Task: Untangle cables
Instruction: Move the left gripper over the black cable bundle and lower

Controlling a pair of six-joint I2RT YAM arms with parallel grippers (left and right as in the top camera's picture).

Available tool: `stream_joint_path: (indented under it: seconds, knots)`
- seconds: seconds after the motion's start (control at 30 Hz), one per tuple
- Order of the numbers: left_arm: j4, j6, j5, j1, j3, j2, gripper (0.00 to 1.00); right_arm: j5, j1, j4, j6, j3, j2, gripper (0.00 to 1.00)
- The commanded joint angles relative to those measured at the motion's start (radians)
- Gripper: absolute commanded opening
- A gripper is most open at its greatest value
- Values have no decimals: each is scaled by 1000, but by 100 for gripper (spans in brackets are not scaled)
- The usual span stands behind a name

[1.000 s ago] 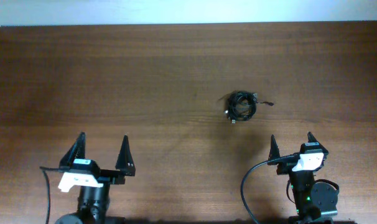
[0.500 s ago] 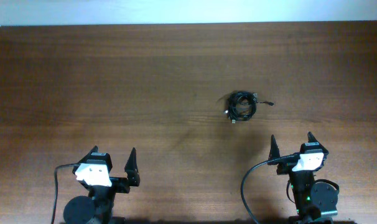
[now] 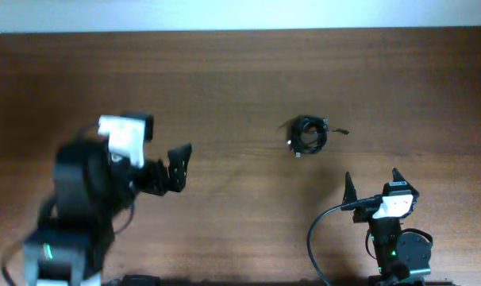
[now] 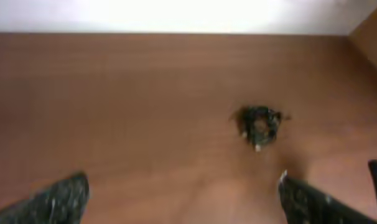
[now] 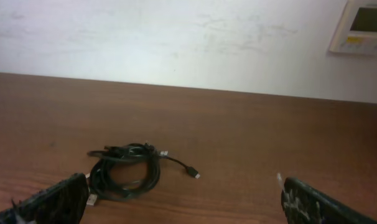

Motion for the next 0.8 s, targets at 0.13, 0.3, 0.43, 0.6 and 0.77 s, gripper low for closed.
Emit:
stream_joint_path:
  seconds: [0.13, 0.3, 0.43, 0.6, 0.77]
  knots:
    - [-284, 44, 296, -82, 658, 687, 99, -5, -8, -8, -6, -5, -7, 99]
    - [-274, -20, 375, -148, 656, 932, 0, -5, -8, -8, -6, -5, -7, 98]
    - [-267, -137, 214, -235, 656, 1086, 1, -5, -8, -8, -6, -5, -7, 99]
    - [-143, -173, 166, -340, 656, 1237, 56, -5, -8, -8, -6, -5, -7, 98]
    - [-35, -180, 154, -387, 655, 1308, 78, -5, -8, -8, -6, -5, -7, 98]
